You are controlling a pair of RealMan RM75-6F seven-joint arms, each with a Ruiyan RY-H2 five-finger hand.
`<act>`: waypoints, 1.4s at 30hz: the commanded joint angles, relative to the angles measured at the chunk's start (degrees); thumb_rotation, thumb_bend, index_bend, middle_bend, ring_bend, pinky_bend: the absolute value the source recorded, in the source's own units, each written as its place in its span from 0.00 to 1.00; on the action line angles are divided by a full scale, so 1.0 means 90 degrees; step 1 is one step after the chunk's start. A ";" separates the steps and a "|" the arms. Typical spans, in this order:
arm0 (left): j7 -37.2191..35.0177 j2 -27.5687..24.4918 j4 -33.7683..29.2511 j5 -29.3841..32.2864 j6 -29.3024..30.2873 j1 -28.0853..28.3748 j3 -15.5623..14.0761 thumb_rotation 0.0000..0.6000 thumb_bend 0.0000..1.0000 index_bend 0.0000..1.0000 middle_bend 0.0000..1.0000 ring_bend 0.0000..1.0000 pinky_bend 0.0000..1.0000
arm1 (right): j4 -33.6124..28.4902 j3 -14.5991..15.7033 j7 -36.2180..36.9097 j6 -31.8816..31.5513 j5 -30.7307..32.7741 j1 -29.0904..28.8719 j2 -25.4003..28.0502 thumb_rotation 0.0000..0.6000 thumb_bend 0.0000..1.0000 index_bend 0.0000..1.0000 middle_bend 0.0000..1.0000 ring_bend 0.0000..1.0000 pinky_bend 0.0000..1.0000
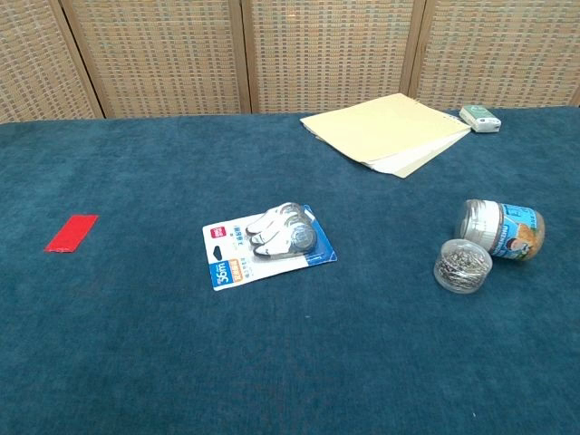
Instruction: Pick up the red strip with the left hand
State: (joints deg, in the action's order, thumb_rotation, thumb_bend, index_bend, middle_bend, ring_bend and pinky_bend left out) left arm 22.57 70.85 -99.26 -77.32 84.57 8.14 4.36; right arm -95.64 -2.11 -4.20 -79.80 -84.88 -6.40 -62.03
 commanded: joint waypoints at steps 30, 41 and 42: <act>-0.0276 -0.0146 -0.0049 0.0008 -0.0072 0.0000 0.0042 1.00 0.30 0.01 0.00 0.00 0.00 | -0.0040 -0.0007 -0.0164 0.0049 0.0078 -0.0014 -0.0050 1.00 0.00 0.01 0.00 0.00 0.00; -0.0216 -0.0105 -0.0016 0.0013 -0.0125 0.0029 0.0030 1.00 0.20 0.00 0.00 0.00 0.00 | -0.0037 -0.0013 -0.0126 0.0059 0.0097 -0.0015 -0.0040 1.00 0.00 0.01 0.00 0.00 0.00; -0.0214 -0.0092 -0.0012 0.0014 -0.0137 0.0036 0.0030 1.00 0.20 0.00 0.00 0.00 0.00 | -0.0036 -0.0016 -0.0120 0.0060 0.0103 -0.0016 -0.0038 1.00 0.00 0.01 0.00 0.00 0.00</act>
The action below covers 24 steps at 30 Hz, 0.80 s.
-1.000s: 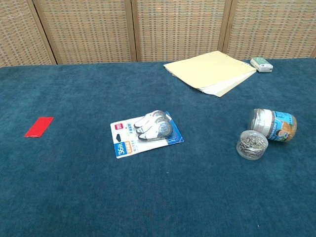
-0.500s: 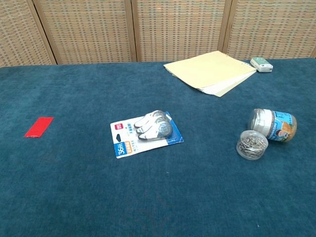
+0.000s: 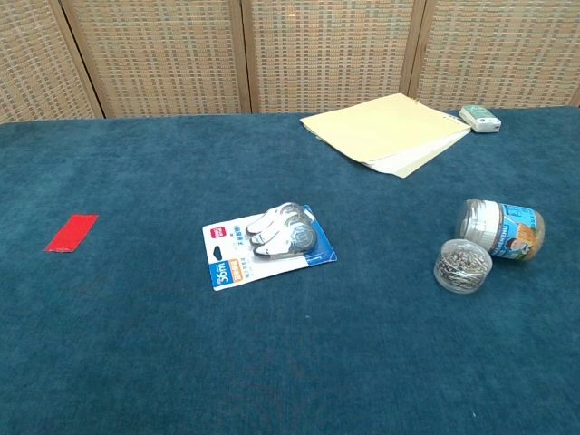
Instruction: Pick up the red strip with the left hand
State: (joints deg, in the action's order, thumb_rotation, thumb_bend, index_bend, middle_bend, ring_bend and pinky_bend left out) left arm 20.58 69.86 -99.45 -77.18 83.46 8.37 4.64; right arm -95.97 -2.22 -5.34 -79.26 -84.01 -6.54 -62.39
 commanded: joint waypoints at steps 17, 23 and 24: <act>0.0425 0.0066 0.0108 0.0531 -0.0703 0.0498 0.0287 1.00 0.23 0.00 0.00 0.00 0.00 | 0.0022 -0.0023 0.0015 0.0065 0.0081 -0.0025 -0.0004 1.00 0.00 0.01 0.00 0.00 0.00; 0.0554 0.0174 0.0280 0.0868 -0.1139 0.0802 0.0412 1.00 0.25 0.00 0.00 0.00 0.00 | 0.0014 -0.0028 0.0018 0.0060 0.0093 -0.0022 0.0002 1.00 0.00 0.01 0.00 0.00 0.00; 0.0581 0.0214 0.0330 0.0930 -0.1223 0.0855 0.0419 1.00 0.25 0.00 0.00 0.00 0.00 | 0.0011 -0.0028 0.0030 0.0058 0.0093 -0.0021 0.0004 1.00 0.00 0.01 0.00 0.00 0.00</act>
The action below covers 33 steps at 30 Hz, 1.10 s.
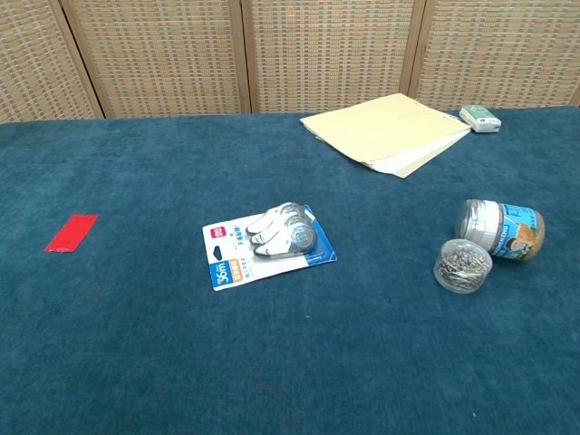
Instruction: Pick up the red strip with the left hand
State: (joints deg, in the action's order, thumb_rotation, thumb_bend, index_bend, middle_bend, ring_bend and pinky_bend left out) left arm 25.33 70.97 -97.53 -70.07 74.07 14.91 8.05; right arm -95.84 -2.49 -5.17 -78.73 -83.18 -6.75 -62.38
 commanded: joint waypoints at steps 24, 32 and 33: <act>0.1212 0.1112 0.1068 0.1704 -0.1388 0.1353 0.0240 1.00 0.25 0.00 0.00 0.00 0.00 | 0.0074 -0.0018 0.0459 0.0015 -0.0002 0.0013 0.0125 1.00 0.00 0.01 0.00 0.00 0.00; 0.1350 0.1379 0.1490 0.1944 -0.1524 0.1620 0.0254 1.00 0.24 0.00 0.00 0.00 0.00 | 0.0105 -0.0028 0.0560 0.0007 -0.0003 0.0016 0.0127 1.00 0.00 0.01 0.00 0.00 0.00; 0.1348 0.1404 0.1517 0.1948 -0.1524 0.1641 0.0256 1.00 0.24 0.00 0.00 0.00 0.00 | 0.0114 -0.0034 0.0566 0.0013 0.0004 0.0011 0.0128 1.00 0.00 0.01 0.00 0.00 0.00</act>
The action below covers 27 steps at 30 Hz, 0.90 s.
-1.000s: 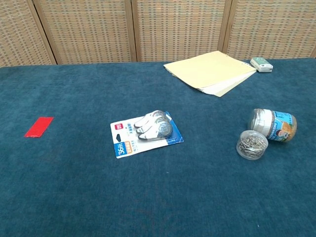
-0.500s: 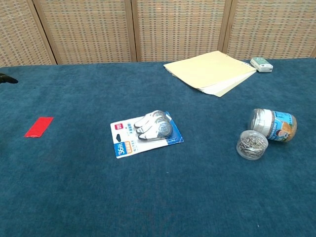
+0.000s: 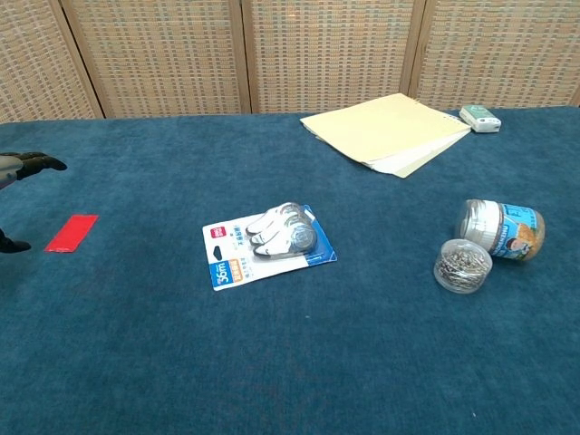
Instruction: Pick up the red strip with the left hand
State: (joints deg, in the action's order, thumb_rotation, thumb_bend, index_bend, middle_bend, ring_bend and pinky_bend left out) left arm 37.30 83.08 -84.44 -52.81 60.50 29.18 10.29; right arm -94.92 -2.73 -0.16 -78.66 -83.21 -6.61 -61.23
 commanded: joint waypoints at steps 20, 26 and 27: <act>0.0254 0.0475 0.0850 0.0289 -0.0114 0.0416 -0.0155 1.00 0.22 0.00 0.00 0.00 0.00 | 0.0084 -0.0037 0.0236 0.0019 0.0015 -0.0015 0.0023 1.00 0.00 0.01 0.00 0.00 0.00; 0.0333 0.0650 0.1105 0.0266 -0.0103 0.0481 -0.0244 1.00 0.24 0.00 0.00 0.00 0.00 | 0.0084 -0.0027 0.0222 0.0018 0.0003 -0.0014 0.0015 1.00 0.00 0.01 0.00 0.00 0.00; 0.0328 0.0677 0.1134 0.0268 -0.0099 0.0488 -0.0247 1.00 0.24 0.00 0.00 0.00 0.00 | 0.0084 -0.0025 0.0221 0.0019 0.0002 -0.0013 0.0015 1.00 0.00 0.01 0.00 0.00 0.00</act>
State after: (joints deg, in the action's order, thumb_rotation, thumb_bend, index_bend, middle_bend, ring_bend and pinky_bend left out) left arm 40.21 88.96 -74.45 -50.43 59.57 33.46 8.14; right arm -94.16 -2.95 1.84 -78.49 -83.20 -6.72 -61.09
